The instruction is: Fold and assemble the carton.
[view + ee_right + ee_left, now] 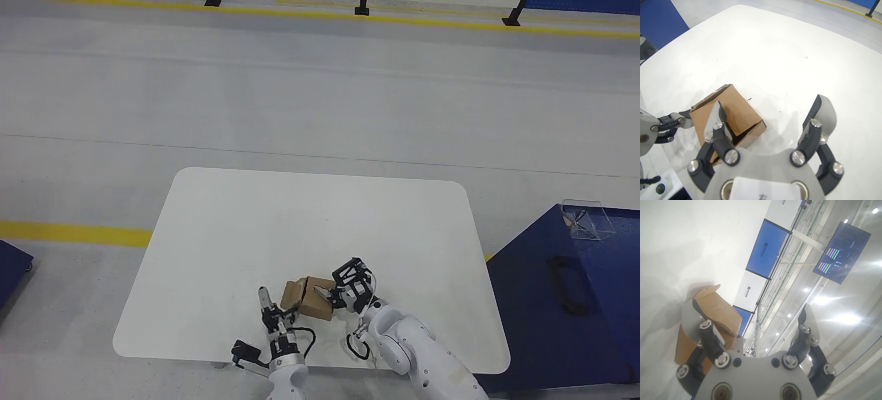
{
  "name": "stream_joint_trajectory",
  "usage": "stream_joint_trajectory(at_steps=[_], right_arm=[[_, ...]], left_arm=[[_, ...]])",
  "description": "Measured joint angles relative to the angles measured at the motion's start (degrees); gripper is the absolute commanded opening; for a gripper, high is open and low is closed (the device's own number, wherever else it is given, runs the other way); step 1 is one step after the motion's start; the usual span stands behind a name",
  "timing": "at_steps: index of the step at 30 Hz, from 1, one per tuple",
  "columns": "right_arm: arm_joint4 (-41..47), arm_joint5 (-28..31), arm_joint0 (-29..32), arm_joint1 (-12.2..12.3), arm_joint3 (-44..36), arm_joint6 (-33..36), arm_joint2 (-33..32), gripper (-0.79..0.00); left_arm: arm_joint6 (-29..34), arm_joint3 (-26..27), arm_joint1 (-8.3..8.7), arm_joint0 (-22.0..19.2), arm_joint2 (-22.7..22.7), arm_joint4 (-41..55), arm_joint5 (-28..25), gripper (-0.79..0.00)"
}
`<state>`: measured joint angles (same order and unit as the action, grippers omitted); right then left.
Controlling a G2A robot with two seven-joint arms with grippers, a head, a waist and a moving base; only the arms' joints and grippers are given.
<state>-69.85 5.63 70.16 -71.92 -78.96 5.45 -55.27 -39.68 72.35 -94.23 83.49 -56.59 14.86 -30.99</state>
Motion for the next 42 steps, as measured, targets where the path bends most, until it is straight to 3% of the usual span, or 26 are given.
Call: stream_joint_trajectory(at_steps=[5, 9, 19, 30, 37, 42], right_arm=[[0.0, 0.2, 0.2, -0.2, 0.0, 0.0, 0.0, 0.0], [-0.1, 0.2, 0.2, -0.4, 0.1, 0.1, -0.1, 0.0], [-0.2, -0.1, 0.7, -0.7, -0.3, -0.1, -0.7, 0.0], [1.4, -3.1, 1.2, -0.2, -1.5, -0.4, -6.8, 0.0], [2.6, -3.5, 3.1, 0.6, -3.6, -0.1, -12.3, 0.0], [9.9, -0.6, 4.3, 0.9, -5.4, 3.4, -15.9, 0.0]], left_arm=[[0.4, -1.7, -0.44, -1.6, -1.0, 0.8, 0.0, 0.0], [0.3, -2.7, -0.75, -2.6, -1.9, -0.4, -2.8, 0.0], [4.2, 0.2, -0.72, 0.6, -2.2, -9.5, -10.8, 0.0], [6.9, -1.9, -1.63, -0.1, -0.7, -11.3, -5.4, 0.0], [8.7, -1.2, -1.86, 1.0, 1.6, -11.9, -4.7, 0.0], [6.7, 0.7, -1.42, 1.9, 2.0, -14.6, -3.2, 0.0]])
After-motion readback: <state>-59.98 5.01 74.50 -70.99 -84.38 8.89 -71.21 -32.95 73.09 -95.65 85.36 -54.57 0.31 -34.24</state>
